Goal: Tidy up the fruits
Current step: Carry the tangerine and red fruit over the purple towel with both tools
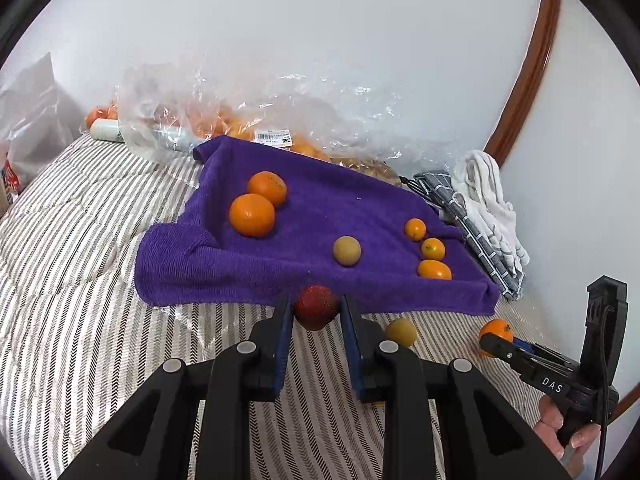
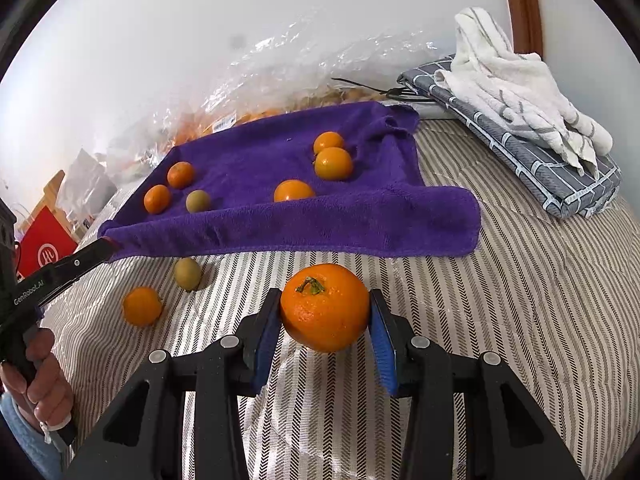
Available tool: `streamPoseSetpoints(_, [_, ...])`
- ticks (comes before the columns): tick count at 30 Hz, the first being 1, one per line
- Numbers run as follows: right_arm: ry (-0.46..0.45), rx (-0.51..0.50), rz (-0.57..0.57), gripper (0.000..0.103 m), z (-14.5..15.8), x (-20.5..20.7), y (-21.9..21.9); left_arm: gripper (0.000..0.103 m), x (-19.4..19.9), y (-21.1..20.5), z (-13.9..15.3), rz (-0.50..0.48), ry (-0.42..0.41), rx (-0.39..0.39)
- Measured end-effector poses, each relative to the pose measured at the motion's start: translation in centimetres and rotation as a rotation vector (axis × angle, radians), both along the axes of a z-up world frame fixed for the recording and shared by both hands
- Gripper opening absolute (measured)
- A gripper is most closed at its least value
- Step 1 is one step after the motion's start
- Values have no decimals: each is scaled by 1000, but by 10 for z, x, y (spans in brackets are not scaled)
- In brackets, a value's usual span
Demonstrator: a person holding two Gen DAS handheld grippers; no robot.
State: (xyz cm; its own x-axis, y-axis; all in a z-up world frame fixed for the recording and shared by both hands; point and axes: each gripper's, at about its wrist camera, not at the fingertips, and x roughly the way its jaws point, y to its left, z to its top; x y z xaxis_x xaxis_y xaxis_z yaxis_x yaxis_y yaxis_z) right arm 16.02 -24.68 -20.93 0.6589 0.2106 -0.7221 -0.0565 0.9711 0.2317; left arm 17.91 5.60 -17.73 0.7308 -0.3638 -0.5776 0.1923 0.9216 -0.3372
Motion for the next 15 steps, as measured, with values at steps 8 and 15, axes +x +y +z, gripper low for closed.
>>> streamPoseSetpoints(8, [-3, 3, 34, 42, 1, 0, 3, 23, -9, 1, 8, 2, -59, 6])
streamPoseSetpoints(15, [-19, 8, 44, 42, 2, -2, 4, 23, -13, -1, 12, 2, -86, 22])
